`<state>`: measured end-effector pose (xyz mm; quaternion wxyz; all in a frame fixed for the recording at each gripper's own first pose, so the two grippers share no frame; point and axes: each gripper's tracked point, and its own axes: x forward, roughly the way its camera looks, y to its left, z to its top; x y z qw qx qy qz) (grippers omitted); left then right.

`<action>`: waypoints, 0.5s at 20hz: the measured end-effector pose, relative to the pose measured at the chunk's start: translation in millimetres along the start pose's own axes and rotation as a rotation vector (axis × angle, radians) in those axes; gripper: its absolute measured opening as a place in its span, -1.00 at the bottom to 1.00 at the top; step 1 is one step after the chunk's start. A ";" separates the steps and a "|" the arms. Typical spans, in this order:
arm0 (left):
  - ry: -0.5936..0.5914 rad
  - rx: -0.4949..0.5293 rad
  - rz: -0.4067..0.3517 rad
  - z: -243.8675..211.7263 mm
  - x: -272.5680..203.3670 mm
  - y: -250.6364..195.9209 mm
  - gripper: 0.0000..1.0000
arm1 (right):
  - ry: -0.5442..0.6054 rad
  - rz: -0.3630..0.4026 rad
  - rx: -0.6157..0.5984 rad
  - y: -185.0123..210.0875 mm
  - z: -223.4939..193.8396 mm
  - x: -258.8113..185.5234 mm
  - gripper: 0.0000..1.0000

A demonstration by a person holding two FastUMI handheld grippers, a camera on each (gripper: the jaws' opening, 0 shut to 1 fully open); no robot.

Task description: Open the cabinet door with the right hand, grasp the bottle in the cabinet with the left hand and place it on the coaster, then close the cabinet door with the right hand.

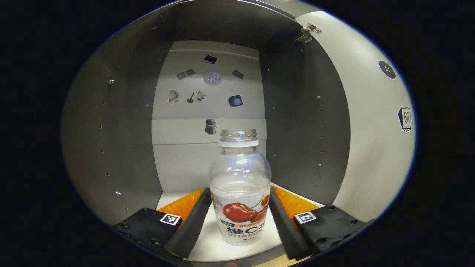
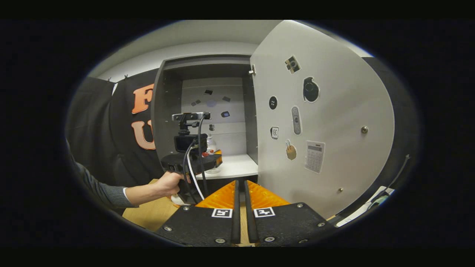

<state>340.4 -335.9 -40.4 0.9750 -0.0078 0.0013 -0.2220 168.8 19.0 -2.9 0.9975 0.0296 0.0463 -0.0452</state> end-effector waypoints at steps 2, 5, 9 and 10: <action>-0.003 -0.010 -0.011 -0.1 -2.2 -0.7 0.68 | 0.000 0.008 0.005 1.1 0.3 2.0 -0.86; -0.017 0.001 -0.009 2.6 -18.4 2.4 0.68 | -0.002 0.022 0.011 2.1 0.9 1.3 -0.86; -0.068 0.018 -0.005 10.9 -57.3 3.4 0.67 | 0.002 0.044 0.023 5.5 -3.3 -6.1 -0.86; -0.080 0.022 0.007 12.7 -71.1 5.7 0.67 | 0.006 0.049 0.019 5.0 -5.6 -9.4 -0.87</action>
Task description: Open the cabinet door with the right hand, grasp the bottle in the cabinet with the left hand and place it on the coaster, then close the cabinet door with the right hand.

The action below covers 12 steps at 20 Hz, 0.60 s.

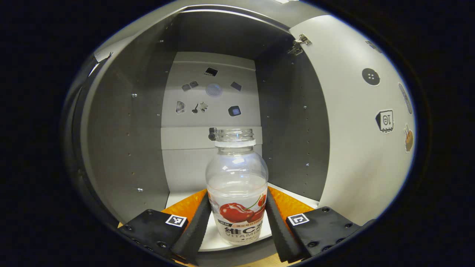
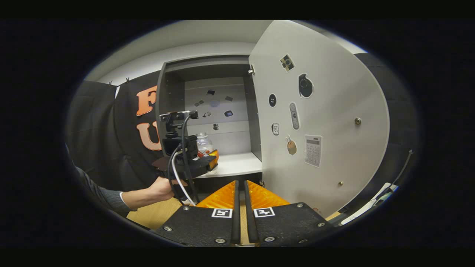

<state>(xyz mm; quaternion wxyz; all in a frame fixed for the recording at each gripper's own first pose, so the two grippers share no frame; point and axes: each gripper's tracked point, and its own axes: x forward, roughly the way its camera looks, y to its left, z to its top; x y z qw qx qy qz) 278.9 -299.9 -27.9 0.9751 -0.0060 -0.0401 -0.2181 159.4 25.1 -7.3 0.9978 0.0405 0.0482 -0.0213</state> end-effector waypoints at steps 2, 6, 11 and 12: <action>-0.022 0.001 0.025 2.9 -28.3 2.1 0.67 | -0.003 0.008 -0.010 -0.3 -1.0 -6.4 -0.87; -0.049 0.044 0.114 -3.9 -93.2 12.7 0.68 | 0.000 0.053 -0.016 4.6 -5.6 -16.6 -0.86; -0.029 0.075 0.191 -35.0 -170.5 16.1 0.68 | 0.038 0.121 -0.001 16.5 -17.1 -33.6 -0.87; -0.022 0.081 0.207 -43.8 -183.5 17.2 0.68 | 0.047 0.135 -0.001 19.4 -19.4 -37.1 -0.87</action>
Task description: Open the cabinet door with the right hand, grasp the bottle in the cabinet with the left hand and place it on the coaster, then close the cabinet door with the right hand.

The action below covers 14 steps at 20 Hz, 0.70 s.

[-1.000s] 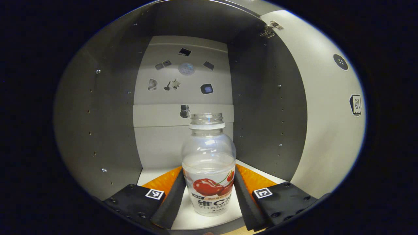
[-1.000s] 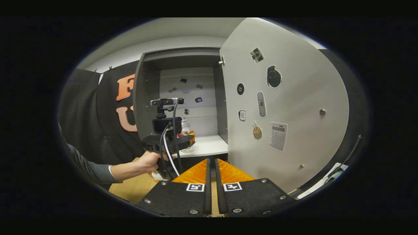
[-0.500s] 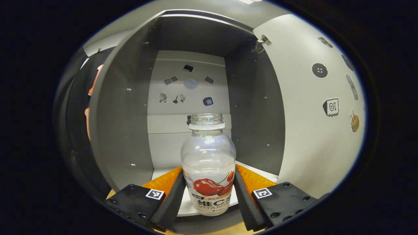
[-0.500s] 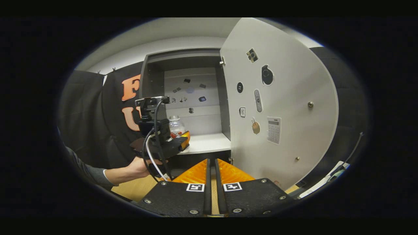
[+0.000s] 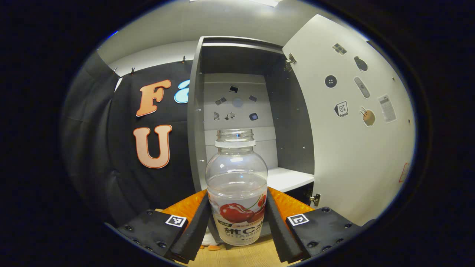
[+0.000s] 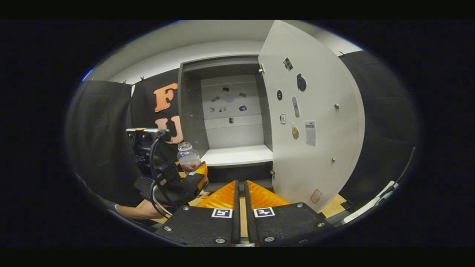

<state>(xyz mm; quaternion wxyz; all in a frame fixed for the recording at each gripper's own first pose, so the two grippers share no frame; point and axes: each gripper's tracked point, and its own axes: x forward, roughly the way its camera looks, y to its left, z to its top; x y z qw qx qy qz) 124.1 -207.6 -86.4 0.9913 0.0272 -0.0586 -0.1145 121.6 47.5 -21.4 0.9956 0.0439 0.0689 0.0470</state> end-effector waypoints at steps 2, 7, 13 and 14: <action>0.017 0.012 0.025 -19.0 -21.8 4.8 0.67 | 0.014 0.016 -0.009 2.0 -4.9 -5.4 -0.87; 0.074 0.004 0.057 -77.8 -64.9 7.3 0.67 | 0.061 0.046 -0.030 4.3 -20.9 -15.9 -0.87; 0.149 -0.009 0.077 -150.6 -97.9 2.8 0.68 | 0.149 0.053 0.020 4.7 -43.4 -23.0 -0.86; 0.156 -0.011 0.085 -158.3 -100.8 3.6 0.68 | 0.160 0.050 0.017 3.2 -46.0 -22.8 -0.87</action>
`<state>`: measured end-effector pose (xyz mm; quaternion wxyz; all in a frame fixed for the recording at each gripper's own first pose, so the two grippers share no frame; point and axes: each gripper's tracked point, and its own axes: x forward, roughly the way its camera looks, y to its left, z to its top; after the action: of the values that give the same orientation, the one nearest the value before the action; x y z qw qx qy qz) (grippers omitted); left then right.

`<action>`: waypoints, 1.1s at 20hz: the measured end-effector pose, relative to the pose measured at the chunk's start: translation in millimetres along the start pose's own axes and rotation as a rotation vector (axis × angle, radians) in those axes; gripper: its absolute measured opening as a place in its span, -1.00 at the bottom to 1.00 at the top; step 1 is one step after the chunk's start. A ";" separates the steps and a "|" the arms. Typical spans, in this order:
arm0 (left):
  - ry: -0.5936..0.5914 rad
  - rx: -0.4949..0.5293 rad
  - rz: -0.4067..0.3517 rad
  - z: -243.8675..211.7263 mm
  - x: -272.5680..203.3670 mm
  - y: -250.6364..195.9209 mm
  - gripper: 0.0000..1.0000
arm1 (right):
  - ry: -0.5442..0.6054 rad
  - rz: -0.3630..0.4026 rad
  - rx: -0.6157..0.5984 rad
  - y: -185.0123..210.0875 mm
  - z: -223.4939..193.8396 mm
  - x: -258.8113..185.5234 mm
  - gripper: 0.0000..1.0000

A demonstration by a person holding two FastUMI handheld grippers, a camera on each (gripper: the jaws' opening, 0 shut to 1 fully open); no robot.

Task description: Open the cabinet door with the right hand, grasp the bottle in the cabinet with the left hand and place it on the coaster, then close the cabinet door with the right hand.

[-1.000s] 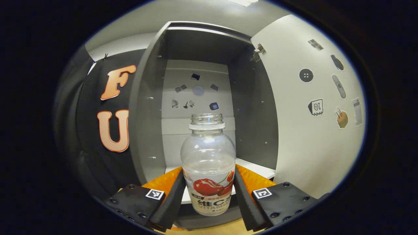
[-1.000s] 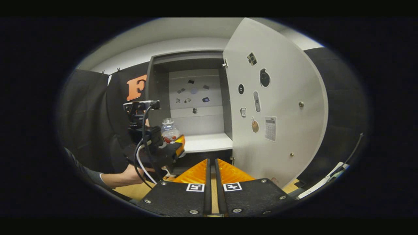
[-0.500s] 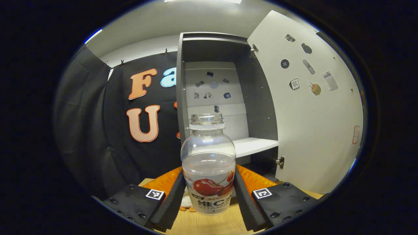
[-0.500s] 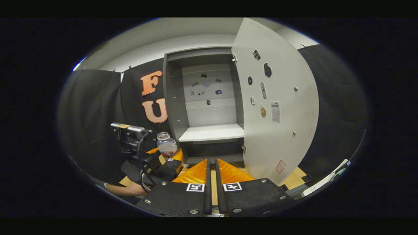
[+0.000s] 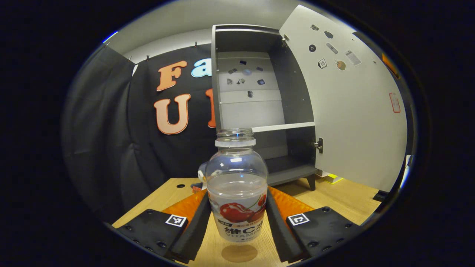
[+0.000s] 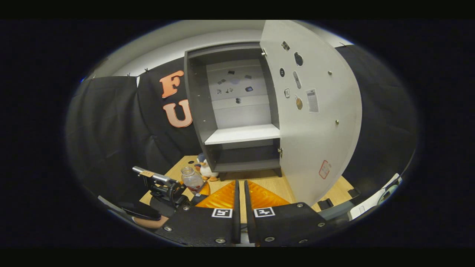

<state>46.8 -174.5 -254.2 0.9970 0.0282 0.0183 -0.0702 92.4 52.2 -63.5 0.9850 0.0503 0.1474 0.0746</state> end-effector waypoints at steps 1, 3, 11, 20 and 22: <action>0.009 0.002 0.002 -8.8 0.4 -1.3 0.65 | 0.012 -0.017 -0.012 -6.0 -2.9 0.2 -0.87; 0.017 0.000 0.001 -24.6 -0.2 -2.4 0.68 | 0.035 -0.030 -0.011 -11.9 -8.0 1.6 -0.87; 0.106 -0.017 0.037 -87.3 2.2 -0.6 0.68 | 0.134 -0.013 -0.040 -12.1 -31.4 2.7 -0.87; 0.149 -0.015 0.050 -118.2 5.3 2.5 0.68 | 0.194 0.003 -0.038 -12.3 -45.5 3.7 -0.86; 0.143 -0.008 0.048 -118.1 6.1 1.7 0.68 | 0.200 0.005 -0.029 -10.7 -46.8 3.1 -0.86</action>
<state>49.3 -166.8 -372.2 0.9946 0.0295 0.0891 -0.0438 82.8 45.8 -110.2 0.9658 0.0287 0.2436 0.0839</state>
